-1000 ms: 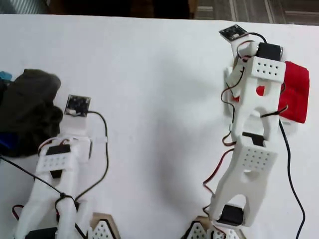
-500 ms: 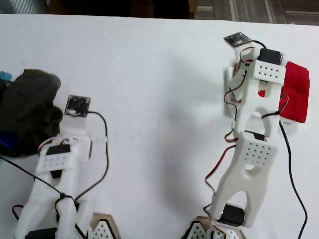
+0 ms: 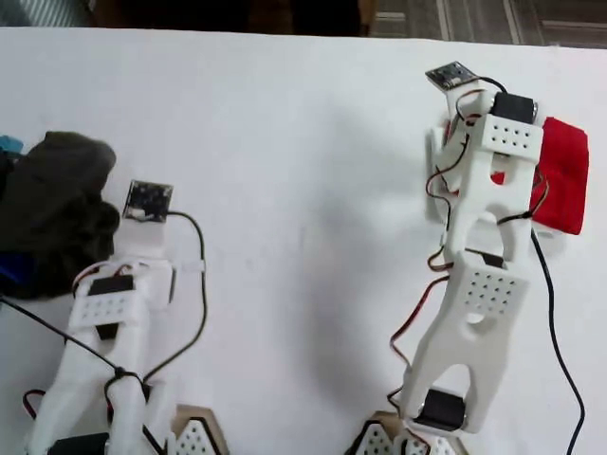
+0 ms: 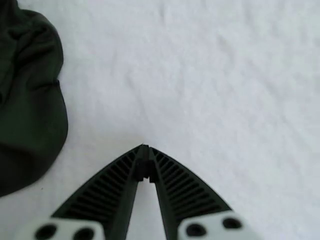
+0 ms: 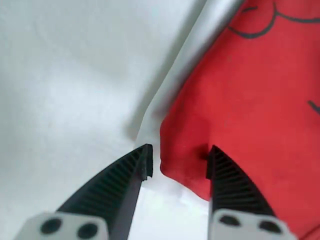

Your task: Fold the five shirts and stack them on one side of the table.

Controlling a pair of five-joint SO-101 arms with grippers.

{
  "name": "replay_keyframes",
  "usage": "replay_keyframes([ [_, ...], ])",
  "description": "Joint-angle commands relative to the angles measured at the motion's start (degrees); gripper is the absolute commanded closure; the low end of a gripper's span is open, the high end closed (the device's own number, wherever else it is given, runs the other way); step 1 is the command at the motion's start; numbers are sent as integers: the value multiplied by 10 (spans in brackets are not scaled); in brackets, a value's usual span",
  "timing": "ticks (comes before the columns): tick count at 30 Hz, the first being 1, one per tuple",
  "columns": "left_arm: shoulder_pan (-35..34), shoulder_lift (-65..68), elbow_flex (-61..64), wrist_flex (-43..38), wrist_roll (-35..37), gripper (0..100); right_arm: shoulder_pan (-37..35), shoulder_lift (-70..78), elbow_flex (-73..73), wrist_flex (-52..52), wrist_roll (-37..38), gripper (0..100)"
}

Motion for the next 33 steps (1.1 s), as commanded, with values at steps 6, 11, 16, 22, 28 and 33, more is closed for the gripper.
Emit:
replay_keyframes([
  [6, 14, -13, -6, -11, 2, 975, 1, -1, -17, -7, -5, 817],
  [11, 14, -13, -6, -20, 3, 975, 0, 37, -23, -8, -5, 817],
  [16, 14, -13, -6, -21, 3, 975, 6, 51, -24, -37, -5, 817],
  [22, 14, -13, -6, -21, 3, 975, 6, 52, -24, -46, -2, 818],
  [28, 14, -13, -6, -21, 3, 975, 35, 51, -24, -95, -1, 952],
  [33, 14, -13, -6, -21, 3, 975, 50, 49, -26, -100, -1, 981],
])
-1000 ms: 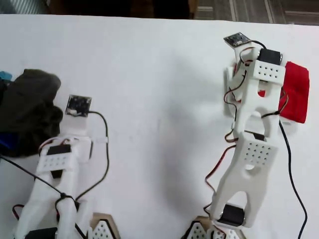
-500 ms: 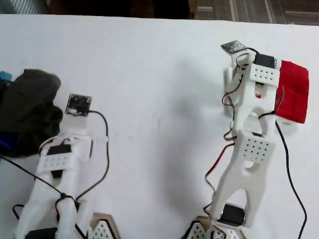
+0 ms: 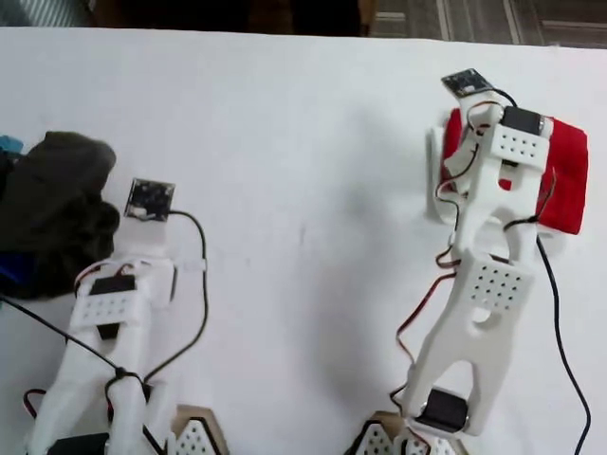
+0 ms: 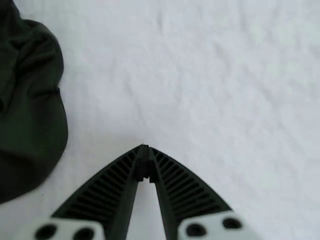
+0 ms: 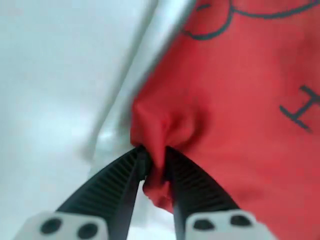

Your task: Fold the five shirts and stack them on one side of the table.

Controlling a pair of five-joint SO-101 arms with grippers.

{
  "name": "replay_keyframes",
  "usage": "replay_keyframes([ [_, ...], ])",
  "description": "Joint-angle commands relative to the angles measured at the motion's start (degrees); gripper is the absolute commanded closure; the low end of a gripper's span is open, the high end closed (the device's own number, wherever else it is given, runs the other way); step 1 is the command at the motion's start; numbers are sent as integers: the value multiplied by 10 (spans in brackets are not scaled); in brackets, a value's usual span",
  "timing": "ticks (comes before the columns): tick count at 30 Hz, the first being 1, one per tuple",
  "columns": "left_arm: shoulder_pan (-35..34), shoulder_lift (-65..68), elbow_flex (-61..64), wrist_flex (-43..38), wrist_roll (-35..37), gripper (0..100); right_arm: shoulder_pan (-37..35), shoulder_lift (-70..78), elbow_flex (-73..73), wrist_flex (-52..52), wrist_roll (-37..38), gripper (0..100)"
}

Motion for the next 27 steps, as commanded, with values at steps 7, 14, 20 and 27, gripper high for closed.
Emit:
replay_keyframes([
  [7, 8, -13, -6, -9, 3, 975, 3, -6, -114, 76, 0, 978],
  [14, 8, -13, -6, -9, 3, 975, 3, -1, -207, 148, 18, 978],
  [20, 8, -13, -6, -9, 3, 975, 8, -5, -164, 150, 28, 978],
  [27, 8, -13, -6, -9, 3, 975, 11, -6, -120, 150, 31, 978],
])
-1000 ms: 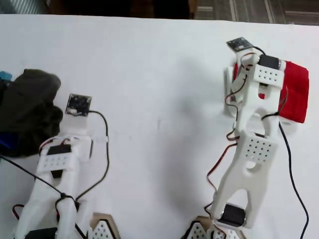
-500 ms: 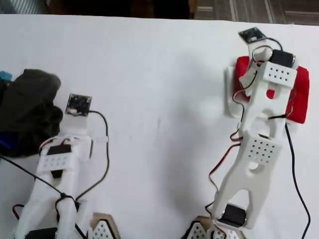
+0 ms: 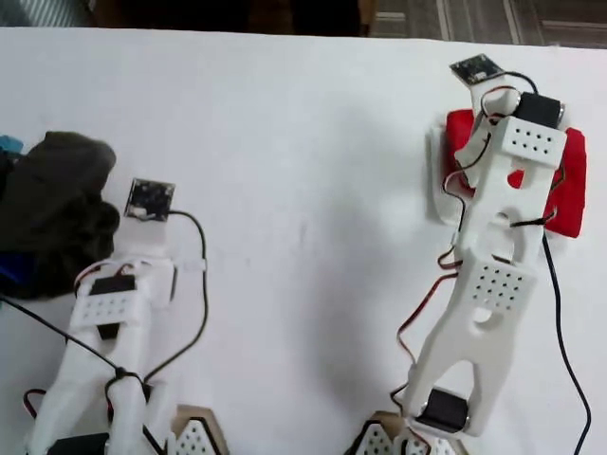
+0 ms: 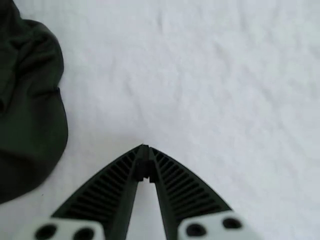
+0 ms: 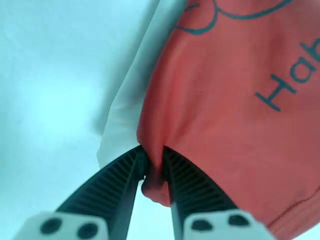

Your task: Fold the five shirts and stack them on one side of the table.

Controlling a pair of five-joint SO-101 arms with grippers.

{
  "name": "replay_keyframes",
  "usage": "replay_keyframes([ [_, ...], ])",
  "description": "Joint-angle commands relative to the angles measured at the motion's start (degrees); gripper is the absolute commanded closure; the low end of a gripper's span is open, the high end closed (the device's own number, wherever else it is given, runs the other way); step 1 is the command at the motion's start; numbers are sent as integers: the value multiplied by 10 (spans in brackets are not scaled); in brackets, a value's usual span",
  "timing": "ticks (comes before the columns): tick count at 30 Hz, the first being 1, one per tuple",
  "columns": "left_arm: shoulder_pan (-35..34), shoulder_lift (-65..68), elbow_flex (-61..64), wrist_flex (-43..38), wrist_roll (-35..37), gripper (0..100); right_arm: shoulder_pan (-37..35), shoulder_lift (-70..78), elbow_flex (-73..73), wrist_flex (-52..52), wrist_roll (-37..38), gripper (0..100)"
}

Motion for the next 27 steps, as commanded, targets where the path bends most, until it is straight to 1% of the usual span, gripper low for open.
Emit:
replay_keyframes([
  [1, 8, -13, -6, -9, 3, 975, 9, -10, 18, 12, 15, 978],
  [4, 8, -13, -6, -10, 3, 975, 11, -25, 47, 12, 31, 978],
  [8, 9, -13, -6, -10, 3, 975, 8, -65, 85, 12, 33, 978],
  [12, 9, -13, -6, -16, 3, 975, 12, -93, 114, 12, 60, 978],
  [23, 9, -13, -6, -17, 3, 975, 14, -101, 128, 10, 60, 971],
  [25, 9, -13, -6, -17, 3, 975, 9, -101, 122, 10, 60, 936],
  [27, 9, -13, -6, -17, 3, 975, 8, -101, 106, 10, 41, 872],
])
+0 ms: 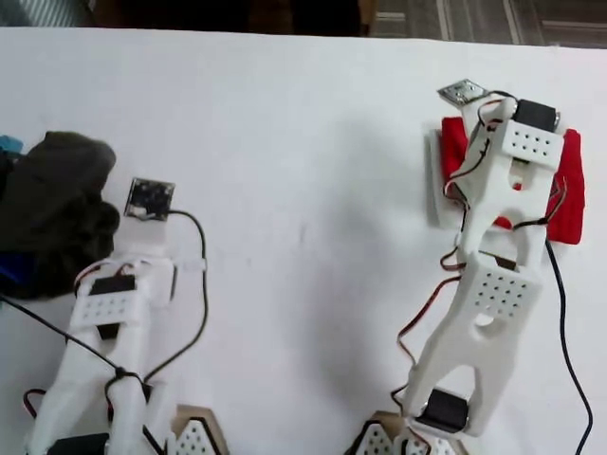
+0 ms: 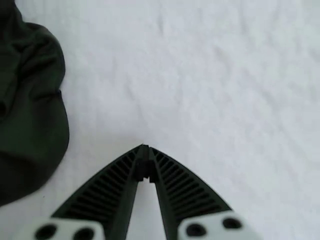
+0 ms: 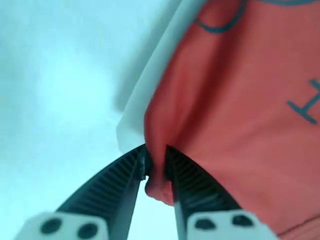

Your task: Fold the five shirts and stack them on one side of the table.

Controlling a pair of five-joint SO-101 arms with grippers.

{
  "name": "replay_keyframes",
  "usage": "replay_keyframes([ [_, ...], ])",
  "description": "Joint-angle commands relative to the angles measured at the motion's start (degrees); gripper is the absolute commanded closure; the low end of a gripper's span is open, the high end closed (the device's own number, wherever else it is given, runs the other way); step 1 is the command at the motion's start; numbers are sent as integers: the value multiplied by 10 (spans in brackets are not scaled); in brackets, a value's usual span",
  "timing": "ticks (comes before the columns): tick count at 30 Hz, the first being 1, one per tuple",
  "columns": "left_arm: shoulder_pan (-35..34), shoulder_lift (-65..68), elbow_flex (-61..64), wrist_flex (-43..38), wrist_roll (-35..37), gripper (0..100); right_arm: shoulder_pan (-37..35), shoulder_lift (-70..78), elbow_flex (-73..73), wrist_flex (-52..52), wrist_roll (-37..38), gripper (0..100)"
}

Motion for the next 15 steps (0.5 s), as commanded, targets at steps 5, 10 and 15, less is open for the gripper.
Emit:
replay_keyframes([
  [5, 9, -13, -6, -11, 3, 975, 7, -55, -136, 10, -71, 814],
  [10, 9, -13, -6, -11, 3, 975, -19, -68, -239, 10, -138, 837],
  [15, 9, -13, -6, -11, 3, 975, -63, -13, -245, 8, -155, 939],
])
